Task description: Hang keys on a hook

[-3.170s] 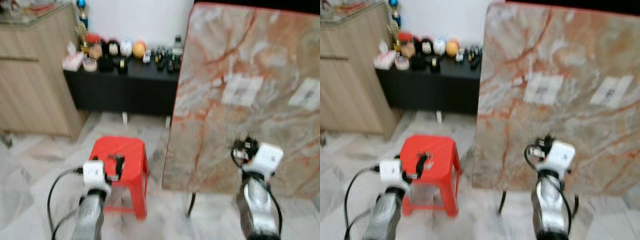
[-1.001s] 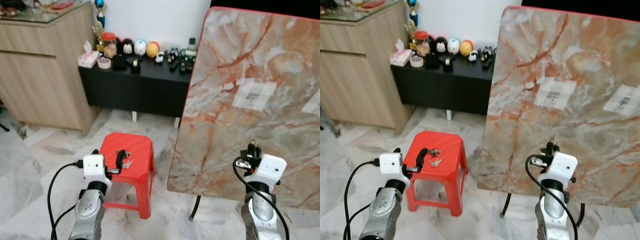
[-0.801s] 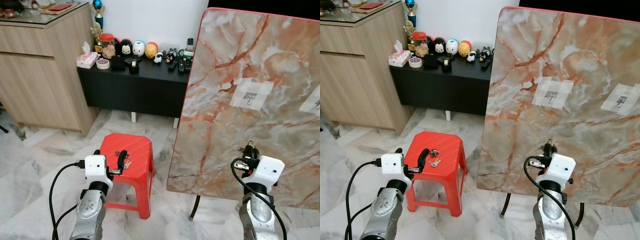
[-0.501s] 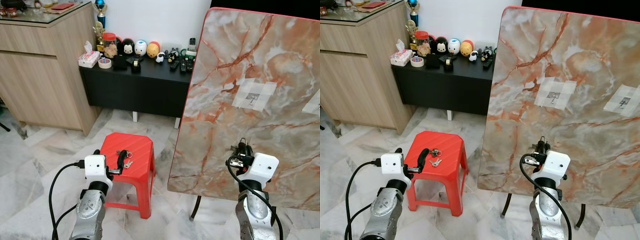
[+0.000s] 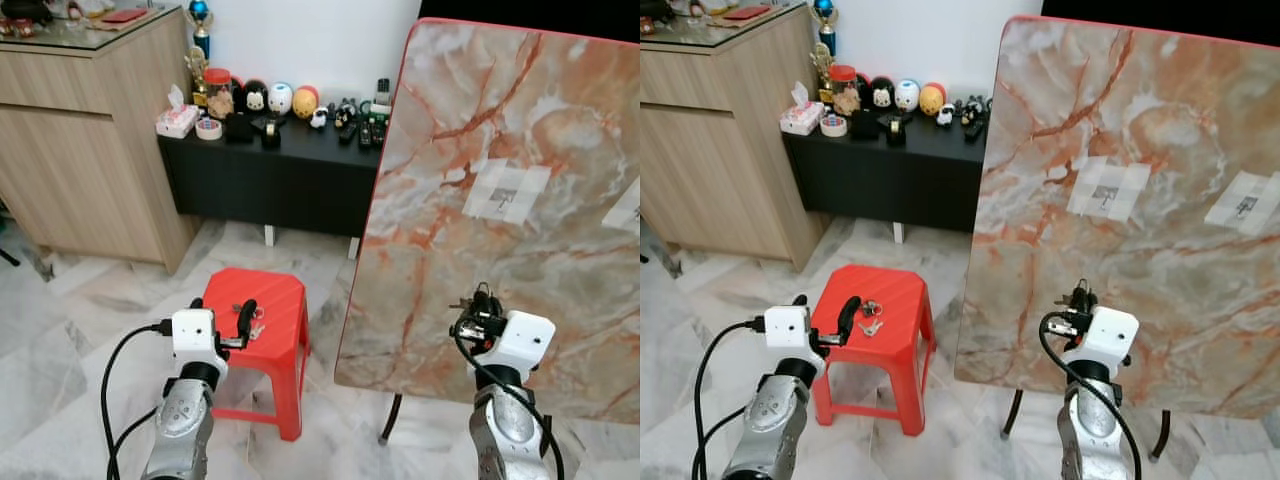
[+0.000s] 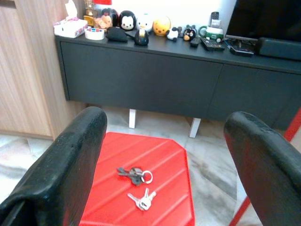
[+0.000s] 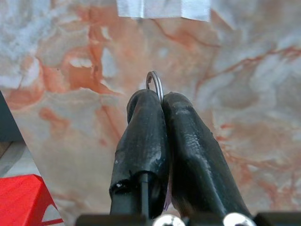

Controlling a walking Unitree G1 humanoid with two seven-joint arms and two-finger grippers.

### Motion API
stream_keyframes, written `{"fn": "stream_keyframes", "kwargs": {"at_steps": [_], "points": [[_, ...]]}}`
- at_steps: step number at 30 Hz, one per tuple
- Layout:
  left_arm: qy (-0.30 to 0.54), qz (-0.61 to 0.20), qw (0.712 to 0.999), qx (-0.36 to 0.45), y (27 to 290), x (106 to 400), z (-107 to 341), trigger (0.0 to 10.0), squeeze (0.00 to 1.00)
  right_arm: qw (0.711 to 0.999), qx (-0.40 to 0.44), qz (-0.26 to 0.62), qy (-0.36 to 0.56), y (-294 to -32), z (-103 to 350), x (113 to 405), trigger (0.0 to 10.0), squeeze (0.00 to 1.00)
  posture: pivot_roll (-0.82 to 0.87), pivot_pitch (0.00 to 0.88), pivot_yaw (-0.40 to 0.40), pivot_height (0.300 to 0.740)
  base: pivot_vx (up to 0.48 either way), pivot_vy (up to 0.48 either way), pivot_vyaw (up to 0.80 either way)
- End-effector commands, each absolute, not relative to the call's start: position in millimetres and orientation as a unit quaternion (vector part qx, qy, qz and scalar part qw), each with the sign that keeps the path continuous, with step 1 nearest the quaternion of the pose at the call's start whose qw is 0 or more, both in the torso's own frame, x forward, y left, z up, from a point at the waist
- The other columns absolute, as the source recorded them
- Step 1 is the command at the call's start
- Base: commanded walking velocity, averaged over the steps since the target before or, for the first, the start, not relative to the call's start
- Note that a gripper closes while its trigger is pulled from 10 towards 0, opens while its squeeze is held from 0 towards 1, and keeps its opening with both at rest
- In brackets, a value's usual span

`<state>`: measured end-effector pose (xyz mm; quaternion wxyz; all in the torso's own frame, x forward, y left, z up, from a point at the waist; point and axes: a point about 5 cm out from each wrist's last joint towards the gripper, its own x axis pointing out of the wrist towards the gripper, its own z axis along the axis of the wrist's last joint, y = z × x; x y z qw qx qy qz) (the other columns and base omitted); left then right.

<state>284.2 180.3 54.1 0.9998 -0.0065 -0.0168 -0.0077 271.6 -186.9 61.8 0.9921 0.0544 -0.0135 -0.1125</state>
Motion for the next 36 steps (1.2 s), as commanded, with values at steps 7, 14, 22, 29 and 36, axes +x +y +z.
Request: {"fn": "stream_keyframes", "kwargs": {"at_steps": [7, 14, 22, 29, 36], "points": [[-0.021, -0.014, 1.000, -0.008, 179, 286, 58, 10.0, 0.00, 0.991, 0.058, -0.120, -0.018, -189, 65, 275, 10.0, 0.00, -0.04, 0.000, -0.101, 0.740, 0.322, 0.000, 0.00], [-0.014, -0.016, 1.000, -0.003, 183, 285, 56, 10.0, 0.00, 0.989, 0.067, -0.134, -0.014, -188, 62, 274, 10.0, 0.00, -0.04, 0.000, -0.090, 0.740, 0.129, 0.000, 0.00], [-0.013, -0.021, 1.000, -0.005, 181, 284, 56, 10.0, 0.00, 0.984, 0.057, -0.167, -0.018, -195, 61, 270, 10.0, 0.00, -0.03, 0.000, -0.088, 0.740, 0.000, 0.000, 0.00], [-0.003, -0.026, 1.000, 0.000, 181, 283, 54, 10.0, 0.00, 0.964, -0.016, -0.262, -0.033, -224, 71, 268, 10.0, 0.00, -0.04, 0.000, -0.086, 0.740, 0.000, 0.000, 0.00], [-0.004, -0.026, 1.000, -0.004, 179, 284, 54, 10.0, 0.00, 0.956, -0.111, -0.260, -0.081, -221, 91, 275, 10.0, 0.00, -0.03, 0.000, -0.090, 0.740, 0.000, 0.000, 0.00]]}}
